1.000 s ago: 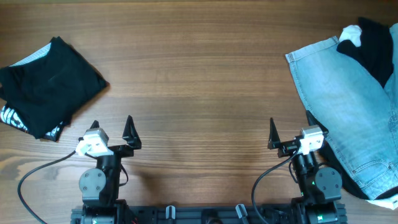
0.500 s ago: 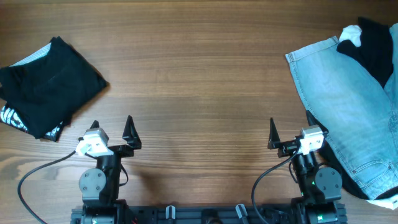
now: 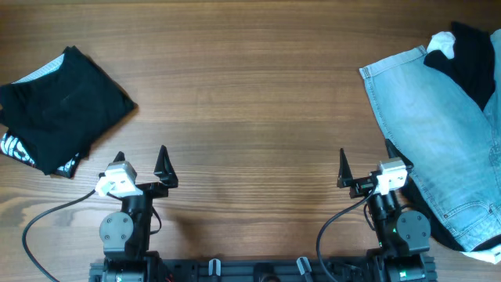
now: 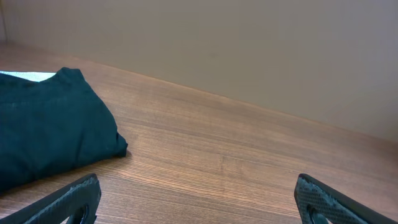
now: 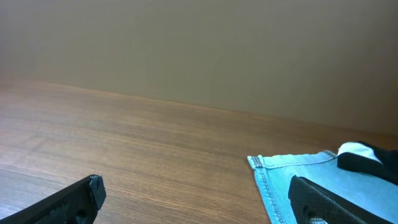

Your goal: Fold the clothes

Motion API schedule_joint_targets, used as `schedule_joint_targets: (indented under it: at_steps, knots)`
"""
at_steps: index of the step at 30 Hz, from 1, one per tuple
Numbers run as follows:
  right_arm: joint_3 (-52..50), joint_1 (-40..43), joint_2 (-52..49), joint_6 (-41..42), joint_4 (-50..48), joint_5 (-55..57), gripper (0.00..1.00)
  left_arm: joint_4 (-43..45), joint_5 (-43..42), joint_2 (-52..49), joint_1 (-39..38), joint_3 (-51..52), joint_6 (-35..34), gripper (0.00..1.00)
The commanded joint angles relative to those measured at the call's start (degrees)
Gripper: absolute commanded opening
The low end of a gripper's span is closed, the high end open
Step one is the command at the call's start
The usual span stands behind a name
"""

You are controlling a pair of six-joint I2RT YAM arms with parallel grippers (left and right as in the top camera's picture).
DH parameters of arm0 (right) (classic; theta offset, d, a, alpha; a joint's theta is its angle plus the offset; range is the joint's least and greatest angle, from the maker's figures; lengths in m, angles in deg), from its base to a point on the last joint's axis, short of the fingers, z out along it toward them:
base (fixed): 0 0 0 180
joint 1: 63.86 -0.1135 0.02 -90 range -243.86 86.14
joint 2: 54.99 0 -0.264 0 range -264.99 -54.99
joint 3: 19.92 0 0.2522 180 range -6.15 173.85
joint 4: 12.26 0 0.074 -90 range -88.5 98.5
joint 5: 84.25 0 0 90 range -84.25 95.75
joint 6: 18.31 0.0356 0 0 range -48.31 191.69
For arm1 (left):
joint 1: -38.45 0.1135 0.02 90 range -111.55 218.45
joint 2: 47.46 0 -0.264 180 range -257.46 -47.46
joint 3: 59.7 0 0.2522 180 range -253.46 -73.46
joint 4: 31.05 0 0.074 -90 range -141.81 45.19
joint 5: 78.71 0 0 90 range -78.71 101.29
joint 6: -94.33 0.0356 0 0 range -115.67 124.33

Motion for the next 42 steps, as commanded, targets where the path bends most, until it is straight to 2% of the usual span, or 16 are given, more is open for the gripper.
schedule_joint_targets:
  at_steps: [1, 22, 28, 34, 38, 42]
  knots:
    - [0.0, 0.1, 0.4, -1.7, -0.3, -0.9, 1.0, 0.0, -0.7, 0.3, -0.3, 0.2, -0.3, 1.0]
    - [0.6, 0.1, 0.3, -1.4, 0.6, 1.4, 1.0, 0.0, -1.0, 0.3, -0.3, 0.2, -0.4, 1.0]
    - [3.8, 0.1, -1.9, 0.1, 4.7, 3.2, 1.0, -0.1, -2.7, 0.3, -0.3, 0.0, -3.8, 1.0]
    - [9.0, 0.1, -10.1, 3.0, 5.7, 4.9, 1.0, -3.7, -3.7, -5.0, -0.3, -5.2, -3.8, 1.0]
    - [15.4, 0.1, -20.6, 3.0, 7.6, 5.0, 1.0, -4.0, -3.8, -15.4, -0.3, -11.8, -3.7, 1.0]
    - [25.4, 0.1, -35.6, 3.0, 11.6, 4.9, 1.0, -6.6, -5.3, -30.4, -0.3, -21.5, -3.7, 1.0]
